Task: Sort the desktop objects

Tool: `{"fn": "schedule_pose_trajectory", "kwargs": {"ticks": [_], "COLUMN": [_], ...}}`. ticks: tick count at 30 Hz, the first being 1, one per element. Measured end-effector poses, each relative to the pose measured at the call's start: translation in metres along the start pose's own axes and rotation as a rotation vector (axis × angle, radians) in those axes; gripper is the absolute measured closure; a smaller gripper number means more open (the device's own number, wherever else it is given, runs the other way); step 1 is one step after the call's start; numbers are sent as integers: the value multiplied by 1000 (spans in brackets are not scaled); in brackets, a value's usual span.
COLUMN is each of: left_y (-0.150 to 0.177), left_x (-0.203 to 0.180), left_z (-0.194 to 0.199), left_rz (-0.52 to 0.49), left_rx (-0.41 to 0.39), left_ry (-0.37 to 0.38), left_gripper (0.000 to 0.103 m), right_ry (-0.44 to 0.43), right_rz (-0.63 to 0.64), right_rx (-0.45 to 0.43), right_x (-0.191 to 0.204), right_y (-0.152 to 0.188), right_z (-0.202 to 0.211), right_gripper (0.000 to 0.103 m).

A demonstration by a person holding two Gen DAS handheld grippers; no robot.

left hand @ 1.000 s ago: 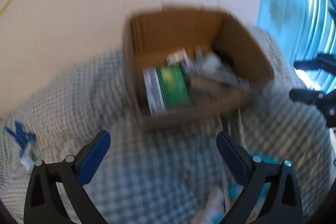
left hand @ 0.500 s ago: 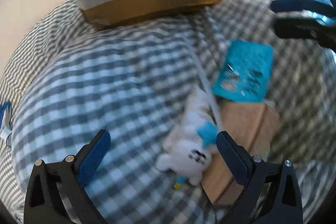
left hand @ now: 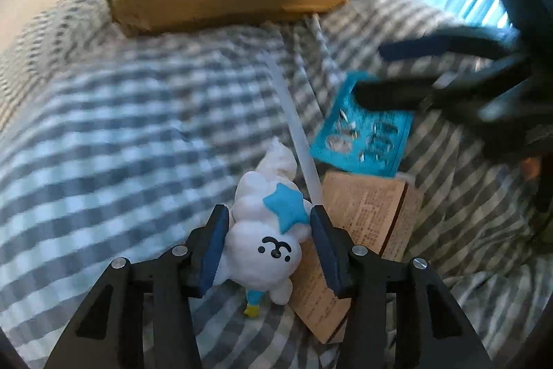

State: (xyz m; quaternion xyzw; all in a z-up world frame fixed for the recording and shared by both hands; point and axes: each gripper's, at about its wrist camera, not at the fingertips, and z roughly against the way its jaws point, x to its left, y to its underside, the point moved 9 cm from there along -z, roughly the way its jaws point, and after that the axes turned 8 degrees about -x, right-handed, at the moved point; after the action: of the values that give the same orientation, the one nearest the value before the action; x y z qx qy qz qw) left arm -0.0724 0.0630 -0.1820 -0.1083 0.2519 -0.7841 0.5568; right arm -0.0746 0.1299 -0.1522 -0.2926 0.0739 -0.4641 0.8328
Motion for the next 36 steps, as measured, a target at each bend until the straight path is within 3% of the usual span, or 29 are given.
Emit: {"fn": "schedule_pose_trajectory", "kwargs": {"ticks": [7, 11, 14, 16, 19, 23, 36], "left_y": [-33, -40, -44, -43, -41, -38, -38], "left_x": [33, 54, 65, 69, 71, 72, 69], "left_z": [39, 41, 39, 39, 38, 33, 40], "left_rz": [69, 114, 143, 158, 171, 181, 191], "left_rx": [-135, -149, -155, -158, -153, -146, -156], "left_ry": [-71, -110, -117, -114, -106, -98, -99], "left_gripper": [53, 53, 53, 53, 53, 53, 53], "right_ry": [8, -23, 9, 27, 73, 105, 31], "right_rz": [-25, -49, -38, -52, -61, -22, -26], "right_rx": [80, 131, 173, 192, 181, 136, -24], "right_x": [5, 14, 16, 13, 5, 8, 23], "right_y": [-7, -8, -3, 0, -1, -3, -22], "right_z": [-37, -63, -84, -94, -105, -109, -48], "right_gripper": [28, 28, 29, 36, 43, 64, 73]}}
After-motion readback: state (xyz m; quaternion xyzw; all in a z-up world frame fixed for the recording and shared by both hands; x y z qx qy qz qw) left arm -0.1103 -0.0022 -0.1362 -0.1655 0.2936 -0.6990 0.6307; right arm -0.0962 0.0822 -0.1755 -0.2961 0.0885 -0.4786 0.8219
